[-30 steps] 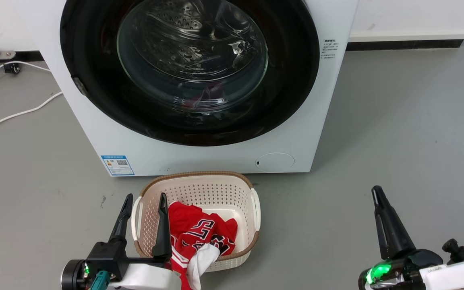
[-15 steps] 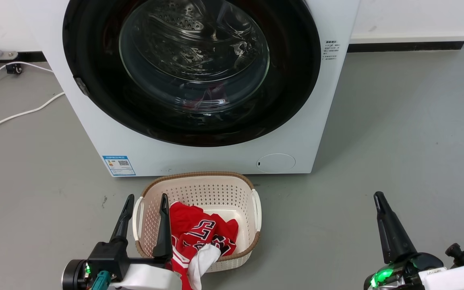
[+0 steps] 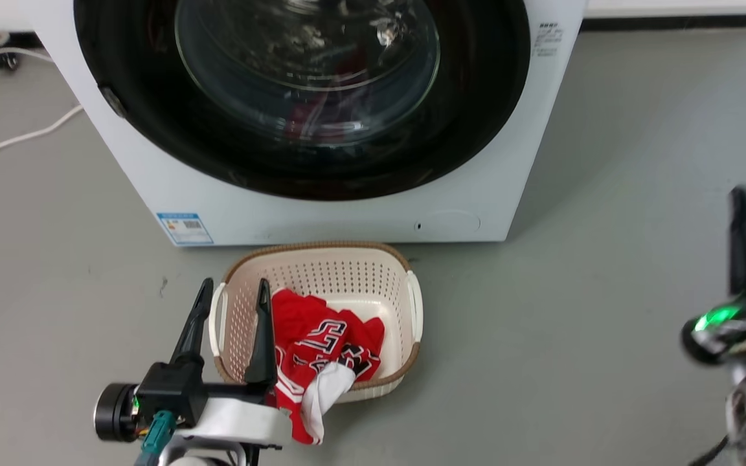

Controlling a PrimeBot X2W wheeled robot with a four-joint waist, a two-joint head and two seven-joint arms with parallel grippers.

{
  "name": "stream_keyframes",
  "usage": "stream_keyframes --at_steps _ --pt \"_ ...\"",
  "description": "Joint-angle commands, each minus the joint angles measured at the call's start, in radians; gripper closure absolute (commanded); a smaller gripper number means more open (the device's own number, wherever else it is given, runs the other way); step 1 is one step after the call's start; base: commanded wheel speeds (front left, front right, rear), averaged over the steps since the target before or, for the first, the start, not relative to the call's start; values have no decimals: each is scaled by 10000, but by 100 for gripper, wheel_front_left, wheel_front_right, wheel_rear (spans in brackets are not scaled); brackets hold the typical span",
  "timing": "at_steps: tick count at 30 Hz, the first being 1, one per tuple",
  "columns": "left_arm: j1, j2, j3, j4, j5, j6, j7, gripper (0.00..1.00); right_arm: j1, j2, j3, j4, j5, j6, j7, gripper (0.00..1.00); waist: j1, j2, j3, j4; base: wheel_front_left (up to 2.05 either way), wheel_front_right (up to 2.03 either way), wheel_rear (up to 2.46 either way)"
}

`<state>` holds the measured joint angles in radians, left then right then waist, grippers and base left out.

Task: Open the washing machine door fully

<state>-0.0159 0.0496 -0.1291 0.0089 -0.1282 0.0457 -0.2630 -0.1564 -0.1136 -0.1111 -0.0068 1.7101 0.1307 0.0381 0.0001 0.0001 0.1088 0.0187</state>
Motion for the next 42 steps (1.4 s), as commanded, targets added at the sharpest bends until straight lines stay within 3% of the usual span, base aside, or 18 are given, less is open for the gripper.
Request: stream_keyframes --at_steps 1,13,24,33,42 --pt "-315 13 2 -39 114 -103 -28 0 -890 -320 -305 427 -95 -1 177 100 -1 -1 524 102 0 0 0" --pt "-1624 10 -132 -226 -4 -163 -28 0 -4660 -1997 -860 2735 -417 0 1164 100 -1 -1 2408 670 0 0 0" --pt "-2634 10 -481 -434 -261 50 -28 0 -8266 -3137 362 4919 -950 0 2889 100 -1 -1 3922 1260 0 0 0" --pt "-2975 10 -824 -453 -511 204 -28 0 -10212 -3408 1381 6077 -1645 0 3799 100 -1 -1 4510 1708 0 0 0" --pt "-3144 8 -1053 -458 -736 350 -28 0 -11040 -3301 2002 6587 -2159 -1 4201 100 -1 -1 4804 2086 0 0 0"
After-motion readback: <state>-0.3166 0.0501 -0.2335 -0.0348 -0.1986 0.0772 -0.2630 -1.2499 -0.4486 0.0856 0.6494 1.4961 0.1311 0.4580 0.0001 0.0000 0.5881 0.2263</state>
